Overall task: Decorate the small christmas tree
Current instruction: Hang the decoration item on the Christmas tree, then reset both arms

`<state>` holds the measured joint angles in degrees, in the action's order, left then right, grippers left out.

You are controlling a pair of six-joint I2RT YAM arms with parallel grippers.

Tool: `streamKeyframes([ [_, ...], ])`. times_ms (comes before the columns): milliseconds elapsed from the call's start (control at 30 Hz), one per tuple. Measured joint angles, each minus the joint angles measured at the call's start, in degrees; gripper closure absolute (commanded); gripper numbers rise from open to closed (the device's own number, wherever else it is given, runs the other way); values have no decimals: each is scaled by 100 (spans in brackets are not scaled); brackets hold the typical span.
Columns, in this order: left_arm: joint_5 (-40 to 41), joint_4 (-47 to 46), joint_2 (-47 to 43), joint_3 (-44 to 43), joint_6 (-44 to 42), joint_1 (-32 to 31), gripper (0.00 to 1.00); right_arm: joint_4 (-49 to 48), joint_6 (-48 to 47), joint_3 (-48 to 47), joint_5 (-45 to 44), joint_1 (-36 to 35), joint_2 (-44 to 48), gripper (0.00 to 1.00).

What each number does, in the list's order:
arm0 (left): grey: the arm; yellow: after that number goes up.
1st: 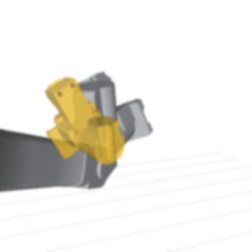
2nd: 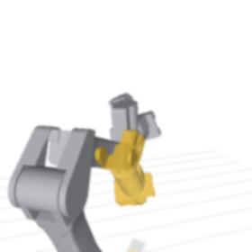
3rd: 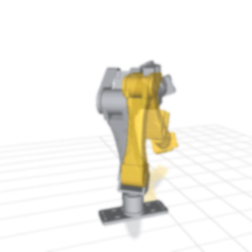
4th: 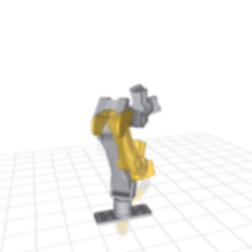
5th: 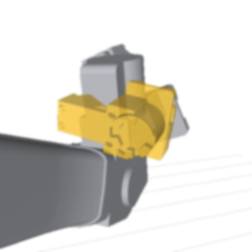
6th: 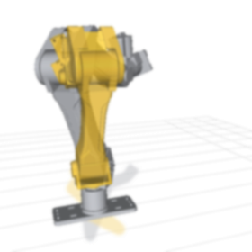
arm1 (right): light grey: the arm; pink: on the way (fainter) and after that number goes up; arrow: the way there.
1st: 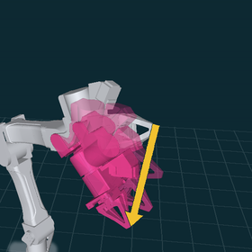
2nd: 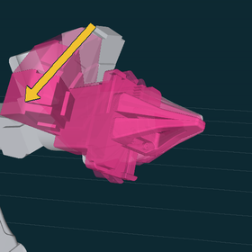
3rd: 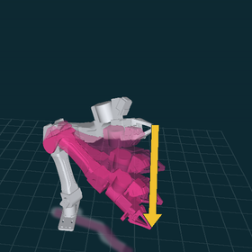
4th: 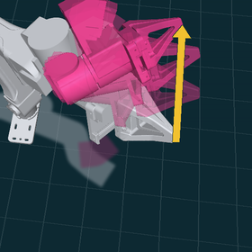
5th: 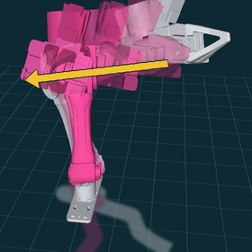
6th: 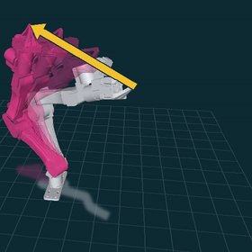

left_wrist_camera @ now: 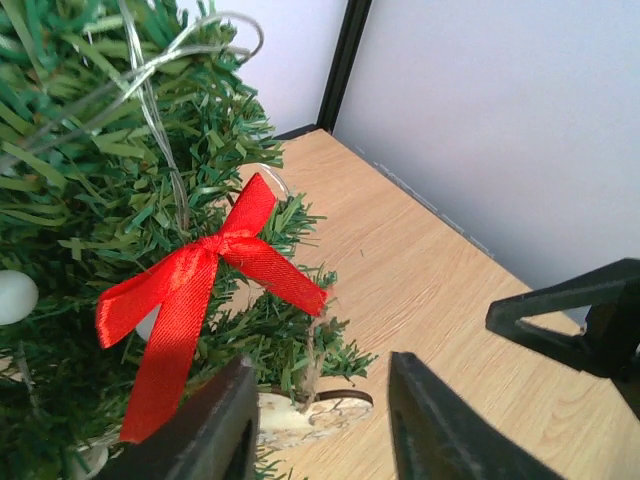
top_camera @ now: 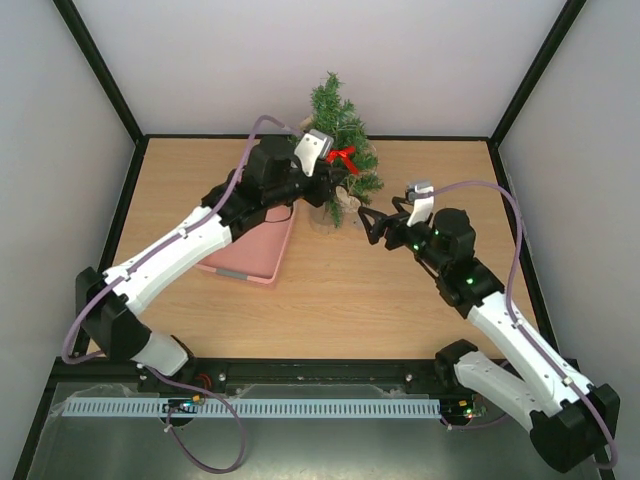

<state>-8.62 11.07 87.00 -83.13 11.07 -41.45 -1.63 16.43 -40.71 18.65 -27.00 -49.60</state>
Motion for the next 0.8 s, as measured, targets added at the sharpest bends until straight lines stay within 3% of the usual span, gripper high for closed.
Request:
streamKeyframes([
  [100,-13,7,-201,79,72,0,42,181,-9,-7,-90,0,251,2],
  [133,-4,9,-289,105,98,0,30,245,4,-9,-133,0,354,2],
  [167,15,20,-400,140,120,0,6,302,20,-11,-195,0,461,2],
  [200,50,31,-535,190,120,0,1,345,57,-13,-271,0,588,2],
  [533,610,63,-2203,935,278,2,1,922,693,-933,-1141,0,994,2],
  [800,1152,271,-3720,2092,691,2,1,1458,1154,-837,-1893,0,1587,2],
])
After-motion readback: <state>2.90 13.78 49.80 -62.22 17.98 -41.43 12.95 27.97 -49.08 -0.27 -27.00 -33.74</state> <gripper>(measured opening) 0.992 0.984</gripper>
